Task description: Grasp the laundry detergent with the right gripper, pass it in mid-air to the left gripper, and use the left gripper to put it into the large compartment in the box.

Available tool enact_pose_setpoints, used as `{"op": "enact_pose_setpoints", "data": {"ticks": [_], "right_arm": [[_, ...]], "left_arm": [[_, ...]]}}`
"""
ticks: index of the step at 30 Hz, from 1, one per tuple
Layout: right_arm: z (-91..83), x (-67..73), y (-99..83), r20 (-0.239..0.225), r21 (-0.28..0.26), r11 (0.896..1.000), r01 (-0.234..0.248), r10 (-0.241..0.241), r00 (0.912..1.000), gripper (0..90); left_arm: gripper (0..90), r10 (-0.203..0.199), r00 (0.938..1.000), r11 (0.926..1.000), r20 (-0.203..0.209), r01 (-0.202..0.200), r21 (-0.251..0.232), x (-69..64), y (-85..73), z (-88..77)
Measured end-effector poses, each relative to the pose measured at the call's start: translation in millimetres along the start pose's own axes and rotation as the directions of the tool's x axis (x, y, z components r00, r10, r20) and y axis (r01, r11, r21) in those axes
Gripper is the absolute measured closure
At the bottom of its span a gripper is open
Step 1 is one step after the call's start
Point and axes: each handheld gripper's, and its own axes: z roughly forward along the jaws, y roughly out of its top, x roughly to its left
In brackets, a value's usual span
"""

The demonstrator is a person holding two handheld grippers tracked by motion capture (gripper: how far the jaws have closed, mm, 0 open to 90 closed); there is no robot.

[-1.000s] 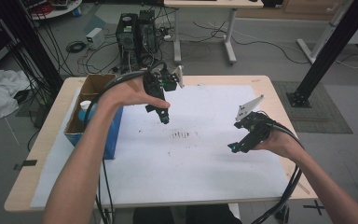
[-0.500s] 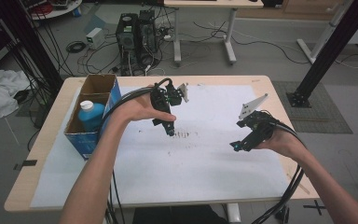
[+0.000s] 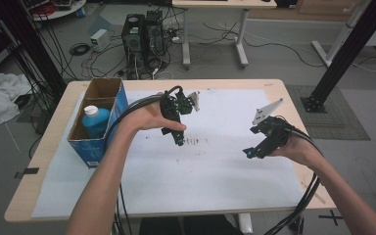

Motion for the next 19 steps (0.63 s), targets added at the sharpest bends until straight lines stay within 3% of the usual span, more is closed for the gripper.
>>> {"op": "enact_pose_setpoints", "data": {"ticks": [19], "right_arm": [[-3.0, 0.8, -1.7, 0.016, 0.016, 1.0, -0.007, 0.007, 0.9999, 13.0]], "left_arm": [[21.5, -0.002, 1.0, 0.9999, 0.003, 0.002, -0.01, -2.0, -3.0, -1.3]]}}
